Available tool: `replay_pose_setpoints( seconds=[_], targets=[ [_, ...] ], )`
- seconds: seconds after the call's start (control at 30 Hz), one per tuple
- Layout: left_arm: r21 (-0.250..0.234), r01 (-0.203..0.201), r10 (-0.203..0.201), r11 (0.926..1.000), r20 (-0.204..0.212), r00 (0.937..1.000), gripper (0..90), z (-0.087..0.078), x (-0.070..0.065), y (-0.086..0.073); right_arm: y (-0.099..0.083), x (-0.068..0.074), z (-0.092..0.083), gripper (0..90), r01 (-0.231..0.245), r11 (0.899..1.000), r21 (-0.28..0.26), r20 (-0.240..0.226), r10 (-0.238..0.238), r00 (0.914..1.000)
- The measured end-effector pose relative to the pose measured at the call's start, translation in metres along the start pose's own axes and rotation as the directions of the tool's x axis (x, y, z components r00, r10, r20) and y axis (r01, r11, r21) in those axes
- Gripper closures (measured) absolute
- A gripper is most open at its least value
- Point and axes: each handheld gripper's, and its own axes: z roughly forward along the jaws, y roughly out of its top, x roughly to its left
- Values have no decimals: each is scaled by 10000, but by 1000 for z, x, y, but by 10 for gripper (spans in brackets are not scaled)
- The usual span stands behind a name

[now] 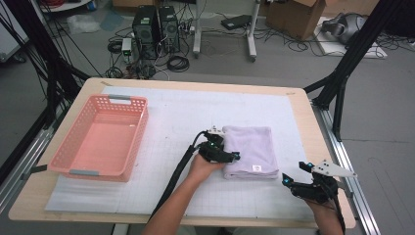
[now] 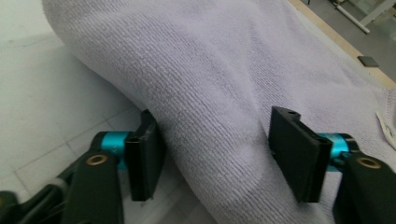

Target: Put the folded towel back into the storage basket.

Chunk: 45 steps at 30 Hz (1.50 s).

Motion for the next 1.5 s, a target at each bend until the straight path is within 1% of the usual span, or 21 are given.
replay_pose_setpoints(
  seconds=[0.1,0.17,0.23,0.27,0.3,0.33,0.4,0.47,0.5,0.7,0.77,0.83,0.93,1.0,1.17,1.2,1.3,1.4,1.43,1.5],
  targets=[
    [4,-234,234,9997,76,9997,513,-1,-1,0,0,-1,0,188,-12,10000,-57,5,12,10000],
    [-4,-314,314,9995,142,9994,561,-1,-1,0,0,-1,0,187,-52,10000,-84,-28,52,10000],
    [-93,-275,276,9996,155,9995,617,-2,-1,0,0,-1,0,188,-34,10000,-89,-41,34,10000],
    [-108,-385,387,9992,194,9991,646,-3,-1,0,0,-1,0,188,-41,9999,-92,-36,41,10000],
    [-160,-380,384,9991,225,9990,668,-3,-1,0,0,-1,0,188,-55,10000,-79,-41,55,10000],
    [-268,-376,382,9989,222,9990,681,-3,-2,0,0,-1,0,188,-66,9999,-82,-48,66,10000],
    [-390,-549,560,9977,265,9981,700,-4,-2,-1,0,-1,0,187,-135,9999,-85,-49,135,9999],
    [-516,-605,623,9968,325,9975,709,-5,-1,-2,0,-2,0,187,-140,9998,-149,-62,139,9999],
    [-654,-553,579,9963,381,9976,712,-5,-1,-2,0,-2,0,188,-154,9998,-148,-77,152,9999],
    [-1107,-682,752,9915,599,9954,720,-11,-2,0,-1,-2,0,188,-222,9996,-184,-85,220,9997],
    [-1397,-771,875,9872,699,9937,722,-13,-4,1,-1,-2,-1,187,-199,9997,-162,-72,197,9998],
    [-1644,-1049,1188,9808,768,9899,723,-17,-5,2,-1,-2,-1,187,-230,9996,-171,-58,229,9997],
    [-1949,-1249,1442,9728,882,9856,722,-20,-8,3,-1,-2,-1,187,-262,9995,-185,-88,260,9996],
    [-2136,-1283,1512,9685,941,9840,722,-23,-10,5,-1,-2,-1,188,-279,9994,-193,-99,277,9996],
    [-2605,-1476,1802,9541,1059,9779,726,-35,-11,8,-1,-2,-1,188,-309,9993,-202,-108,307,9995],
    [-2662,-1496,1835,9522,1072,9771,726,-37,-11,8,-1,-2,-1,188,-306,9993,-210,-106,304,9995],
    [-2943,-1717,2112,9402,1081,9714,728,-45,-11,10,0,-2,-1,187,-307,9993,-225,-113,304,9995],
    [-3255,-1778,2259,9287,1163,9672,728,-53,-11,11,0,-1,0,187,-249,9994,-230,-140,246,9996],
    [-3324,-1804,2298,9257,1155,9663,728,-56,-11,11,0,0,0,187,-250,9994,-230,-145,247,9996],
    [-3428,-1937,2457,9192,1149,9625,728,-61,-11,12,0,1,0,188,-307,9993,-206,-178,303,9994]
  ],
)
